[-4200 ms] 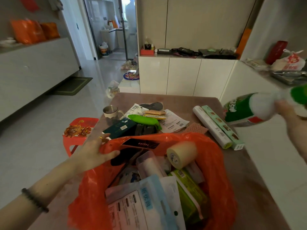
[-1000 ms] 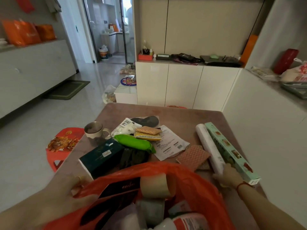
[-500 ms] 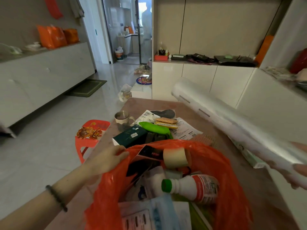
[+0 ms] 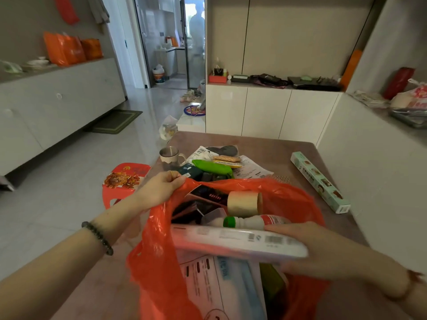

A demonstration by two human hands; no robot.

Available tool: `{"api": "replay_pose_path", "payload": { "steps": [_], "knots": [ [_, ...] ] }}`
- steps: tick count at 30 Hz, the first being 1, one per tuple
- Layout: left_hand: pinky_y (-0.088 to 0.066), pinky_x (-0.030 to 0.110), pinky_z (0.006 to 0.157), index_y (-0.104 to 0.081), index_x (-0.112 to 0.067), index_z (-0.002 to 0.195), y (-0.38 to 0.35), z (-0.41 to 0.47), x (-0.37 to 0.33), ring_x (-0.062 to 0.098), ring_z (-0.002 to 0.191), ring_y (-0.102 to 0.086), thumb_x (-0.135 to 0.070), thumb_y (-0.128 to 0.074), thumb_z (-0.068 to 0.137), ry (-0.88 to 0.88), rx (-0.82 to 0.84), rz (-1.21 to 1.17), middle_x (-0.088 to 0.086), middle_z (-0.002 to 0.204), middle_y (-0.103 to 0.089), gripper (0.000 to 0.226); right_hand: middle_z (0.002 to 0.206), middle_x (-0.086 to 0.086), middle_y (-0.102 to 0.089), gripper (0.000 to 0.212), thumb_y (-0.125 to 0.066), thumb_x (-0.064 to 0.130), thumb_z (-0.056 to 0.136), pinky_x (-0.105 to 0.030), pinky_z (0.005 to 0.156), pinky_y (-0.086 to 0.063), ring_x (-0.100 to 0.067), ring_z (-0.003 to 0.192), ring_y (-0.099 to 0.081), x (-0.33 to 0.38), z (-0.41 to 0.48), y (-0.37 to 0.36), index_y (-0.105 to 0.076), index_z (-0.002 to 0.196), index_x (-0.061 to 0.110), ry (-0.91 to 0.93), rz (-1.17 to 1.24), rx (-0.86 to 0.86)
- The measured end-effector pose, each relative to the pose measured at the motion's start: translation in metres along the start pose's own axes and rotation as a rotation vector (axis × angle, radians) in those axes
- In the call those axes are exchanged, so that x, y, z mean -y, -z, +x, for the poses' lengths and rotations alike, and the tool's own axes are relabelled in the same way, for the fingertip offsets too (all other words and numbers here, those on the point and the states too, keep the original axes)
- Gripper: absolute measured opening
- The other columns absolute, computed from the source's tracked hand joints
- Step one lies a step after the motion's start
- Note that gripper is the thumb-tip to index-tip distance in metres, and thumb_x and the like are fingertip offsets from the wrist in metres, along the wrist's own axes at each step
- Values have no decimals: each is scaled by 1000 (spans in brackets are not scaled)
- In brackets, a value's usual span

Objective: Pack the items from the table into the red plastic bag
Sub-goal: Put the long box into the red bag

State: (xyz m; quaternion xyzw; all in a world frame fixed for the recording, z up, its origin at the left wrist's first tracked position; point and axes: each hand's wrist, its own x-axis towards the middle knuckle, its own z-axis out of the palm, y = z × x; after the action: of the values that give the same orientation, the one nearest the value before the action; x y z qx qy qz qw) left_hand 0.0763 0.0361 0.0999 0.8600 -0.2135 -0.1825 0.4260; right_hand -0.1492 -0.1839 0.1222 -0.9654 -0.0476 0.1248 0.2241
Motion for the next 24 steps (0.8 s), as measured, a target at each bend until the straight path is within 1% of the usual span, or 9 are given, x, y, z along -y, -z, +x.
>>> {"api": "replay_pose_path", "payload": {
  "steps": [2, 4, 8, 10, 13, 16, 20, 22, 24],
  "knots": [
    [-43, 34, 74, -51, -16, 70, 2, -2, 0, 19, 67, -51, -23, -49, 94, -18, -4, -39, 6, 69, -56, 25, 128, 23, -47, 60, -61, 47, 80, -13, 101, -32, 16, 109, -38, -10, 21, -24, -31, 133, 49, 39, -111, -41],
    [-45, 36, 77, -52, -15, 73, 6, -4, 1, 22, 72, -54, -21, -48, 94, -17, -26, -93, 9, 74, -57, 22, 136, 14, -43, 64, -55, 51, 83, -25, 110, -27, 0, 122, -36, -9, 32, -32, -28, 140, 39, 48, -257, -89],
    [-44, 30, 71, -54, -11, 76, 14, -6, 8, 21, 73, -53, -19, -49, 93, -28, 53, -108, 9, 75, -56, 19, 149, 8, -27, 71, -47, 50, 88, -36, 116, -17, -13, 133, -27, -7, 36, -46, -10, 147, 33, 39, -463, 16],
    [-46, 34, 77, -59, -5, 85, 17, -6, 10, 24, 79, -55, -22, -51, 92, -17, 128, -51, 13, 81, -60, 19, 151, 8, -24, 73, -47, 51, 88, -36, 115, -18, -12, 135, -26, -6, 32, -49, -7, 147, 34, 66, -423, 59],
    [-50, 38, 84, -63, -5, 94, 26, -6, 11, 28, 87, -62, -29, -54, 89, 32, 226, 25, 21, 94, -66, 26, 143, 13, -35, 66, -47, 58, 86, -33, 112, -30, -2, 128, -35, -7, 25, -46, -18, 143, 41, 91, -109, 140],
    [-54, 39, 89, -65, -12, 95, 32, -5, 10, 29, 95, -66, -37, -55, 85, 59, 267, 46, 14, 99, -68, 29, 142, 20, -35, 59, -44, 59, 86, -28, 113, -26, 5, 127, -31, -20, 21, -33, -29, 140, 42, 26, 104, 190],
    [-54, 34, 73, -62, -8, 95, 28, 0, 7, 29, 81, -66, -31, -61, 76, 98, 194, -145, 14, 91, -67, 30, 145, 9, -34, 60, -50, 45, 90, -29, 113, -22, -8, 133, -31, -17, 27, -57, -24, 144, 37, 7, -36, 165],
    [-52, 35, 70, -60, -10, 88, 25, 3, 5, 27, 73, -63, -29, -62, 74, 105, 166, -234, 14, 82, -65, 24, 150, -2, -27, 57, -38, 34, 97, -38, 114, -21, -20, 138, -25, -8, 35, -84, -9, 146, 38, 0, -130, 302],
    [-52, 36, 69, -59, -11, 86, 22, 5, 3, 27, 73, -61, -26, -61, 78, 116, 155, -267, 13, 80, -64, 17, 147, -4, -32, 51, -34, 32, 95, -43, 114, -21, -21, 135, -29, -8, 38, -88, -20, 145, 34, 33, -169, 307]
  ]
}}
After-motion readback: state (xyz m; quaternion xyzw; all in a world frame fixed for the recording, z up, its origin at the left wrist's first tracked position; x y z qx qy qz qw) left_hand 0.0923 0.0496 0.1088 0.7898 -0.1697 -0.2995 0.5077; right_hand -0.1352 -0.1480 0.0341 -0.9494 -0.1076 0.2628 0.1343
